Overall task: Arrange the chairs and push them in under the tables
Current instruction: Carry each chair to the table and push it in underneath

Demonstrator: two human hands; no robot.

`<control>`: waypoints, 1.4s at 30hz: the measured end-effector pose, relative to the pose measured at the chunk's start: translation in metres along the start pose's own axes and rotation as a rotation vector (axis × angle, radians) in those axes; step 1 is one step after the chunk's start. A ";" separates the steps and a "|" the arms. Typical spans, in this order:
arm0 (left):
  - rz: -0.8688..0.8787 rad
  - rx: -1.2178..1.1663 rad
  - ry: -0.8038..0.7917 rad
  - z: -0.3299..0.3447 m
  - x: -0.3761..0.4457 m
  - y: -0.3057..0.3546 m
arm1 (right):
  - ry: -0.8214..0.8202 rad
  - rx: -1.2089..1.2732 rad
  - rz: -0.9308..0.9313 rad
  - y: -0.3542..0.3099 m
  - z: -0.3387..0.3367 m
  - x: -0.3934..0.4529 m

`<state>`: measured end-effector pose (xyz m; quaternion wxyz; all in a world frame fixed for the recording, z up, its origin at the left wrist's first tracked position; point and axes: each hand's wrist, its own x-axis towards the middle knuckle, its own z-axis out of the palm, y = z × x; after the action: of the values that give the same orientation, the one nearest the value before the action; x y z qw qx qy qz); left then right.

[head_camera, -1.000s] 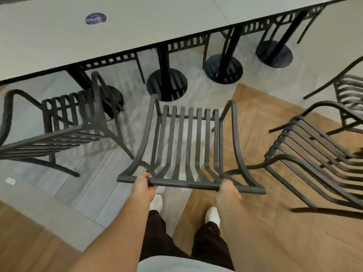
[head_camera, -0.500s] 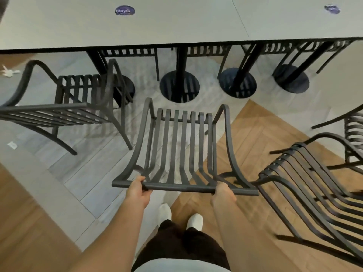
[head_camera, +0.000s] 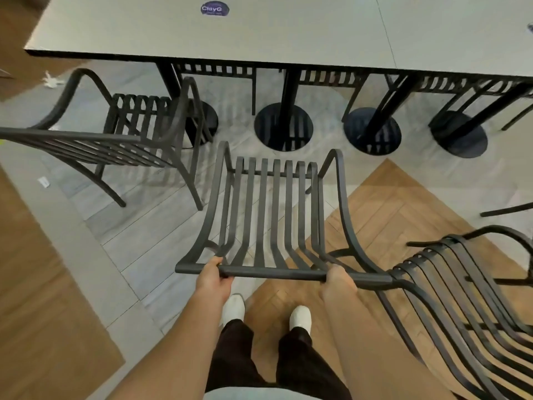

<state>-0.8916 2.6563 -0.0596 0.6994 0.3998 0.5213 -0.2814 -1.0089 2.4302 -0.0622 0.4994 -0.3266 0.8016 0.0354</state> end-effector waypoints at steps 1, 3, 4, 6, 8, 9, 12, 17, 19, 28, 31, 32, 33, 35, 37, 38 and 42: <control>0.011 -0.030 0.012 0.003 -0.004 -0.006 | -0.004 0.054 0.038 -0.005 -0.003 0.008; 0.021 -0.045 0.023 0.008 -0.005 -0.017 | -0.025 0.065 0.040 -0.015 -0.006 0.015; 0.031 -0.035 0.023 0.011 -0.006 -0.020 | -0.058 0.066 0.028 -0.017 -0.008 0.017; 0.026 -0.050 0.047 0.016 -0.005 -0.027 | -0.106 0.093 -0.011 -0.024 -0.012 0.023; 0.028 -0.053 0.042 0.019 -0.003 -0.031 | -0.094 0.152 0.019 -0.031 -0.016 0.026; 0.027 -0.032 0.037 0.020 -0.004 -0.033 | -0.104 0.164 0.029 -0.034 -0.019 0.027; 0.055 0.063 0.030 0.018 -0.003 -0.035 | -0.159 0.191 -0.026 -0.033 -0.026 0.028; 0.267 1.148 0.161 -0.004 -0.018 -0.030 | -0.175 -0.166 -0.243 -0.017 -0.031 0.034; 0.527 1.708 0.262 -0.007 -0.035 -0.024 | -0.219 -0.500 -0.427 -0.010 -0.039 0.027; 1.239 2.281 0.125 0.005 -0.031 -0.026 | -0.080 -1.355 -1.501 -0.025 -0.066 -0.008; 1.191 2.356 0.057 0.008 -0.016 -0.033 | -0.159 -1.490 -1.553 -0.033 -0.057 0.013; 1.176 2.363 0.059 0.009 -0.013 -0.034 | -0.190 -1.523 -1.539 -0.036 -0.054 0.019; 1.170 2.363 0.065 0.011 -0.011 -0.034 | -0.223 -1.538 -1.507 -0.039 -0.051 0.024; 1.138 2.376 0.088 0.016 -0.011 -0.033 | -0.257 -1.548 -1.464 -0.045 -0.048 0.030; 1.096 2.417 0.108 0.020 -0.011 -0.031 | -0.248 -1.568 -1.473 -0.049 -0.046 0.035; 1.082 2.432 0.114 0.021 -0.011 -0.030 | -0.234 -1.587 -1.482 -0.050 -0.045 0.036; 1.083 2.461 0.151 0.030 -0.006 -0.026 | -0.220 -1.617 -1.538 -0.056 -0.038 0.038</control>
<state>-0.9000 2.6172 -0.0566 -0.1188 0.9319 -0.2531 -0.2309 -1.0182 2.3531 -0.0594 0.0977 -0.9583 0.0795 0.2565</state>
